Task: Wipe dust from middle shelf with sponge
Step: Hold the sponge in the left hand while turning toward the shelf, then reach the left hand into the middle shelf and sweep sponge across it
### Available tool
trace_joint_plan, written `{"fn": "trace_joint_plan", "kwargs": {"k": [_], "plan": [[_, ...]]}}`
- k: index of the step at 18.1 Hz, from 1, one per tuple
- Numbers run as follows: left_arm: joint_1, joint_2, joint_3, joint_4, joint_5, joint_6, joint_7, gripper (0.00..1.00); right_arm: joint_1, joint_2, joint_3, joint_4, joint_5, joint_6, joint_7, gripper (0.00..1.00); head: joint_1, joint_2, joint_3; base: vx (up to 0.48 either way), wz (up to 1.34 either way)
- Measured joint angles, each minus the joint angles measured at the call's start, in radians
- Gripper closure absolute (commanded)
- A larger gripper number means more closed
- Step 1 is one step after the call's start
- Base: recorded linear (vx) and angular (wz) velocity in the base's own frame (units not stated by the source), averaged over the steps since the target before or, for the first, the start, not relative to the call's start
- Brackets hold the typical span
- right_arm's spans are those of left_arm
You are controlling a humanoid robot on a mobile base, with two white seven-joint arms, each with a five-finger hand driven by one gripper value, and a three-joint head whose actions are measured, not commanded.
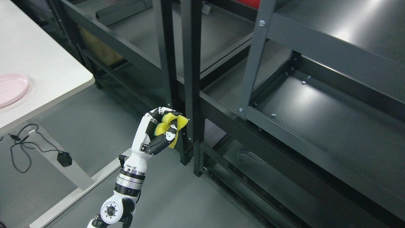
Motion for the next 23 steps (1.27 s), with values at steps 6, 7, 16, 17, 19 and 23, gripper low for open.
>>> {"fn": "trace_joint_plan", "kwargs": {"k": [6,7,16,17,19,23], "plan": [[-0.001,0.0,-0.036,-0.001,0.0,0.001,-0.008,0.99,0.0,0.0,0.0,0.0,0.0,0.0,0.0,0.0,0.0,0.0,0.0,-0.045,-0.53],[-0.001,0.0,-0.041,-0.002,0.0,0.001,-0.011,0.99,0.0,0.0,0.0,0.0,0.0,0.0,0.0,0.0,0.0,0.0,0.0,-0.019,-0.47],[-0.024,0.0,-0.146,-0.029,-0.04,-0.014,-0.159,1.0,0.0,0.0,0.0,0.0,0.0,0.0,0.0,0.0,0.0,0.0,0.0,0.006,-0.44],[-0.037,0.0,-0.166,-0.033,-0.065,-0.024,-0.178,1.0,0.0,0.0,0.0,0.0,0.0,0.0,0.0,0.0,0.0,0.0,0.0,0.02,-0.47],[-0.075,0.0,-0.21,-0.041,-0.115,-0.032,-0.2,1.0,0.0,0.0,0.0,0.0,0.0,0.0,0.0,0.0,0.0,0.0,0.0,0.026,-0.44],[-0.199,0.0,-0.307,-0.052,-0.263,-0.048,-0.217,1.0,0.0,0.0,0.0,0.0,0.0,0.0,0.0,0.0,0.0,-0.001,0.0,0.028,-0.37]]}}
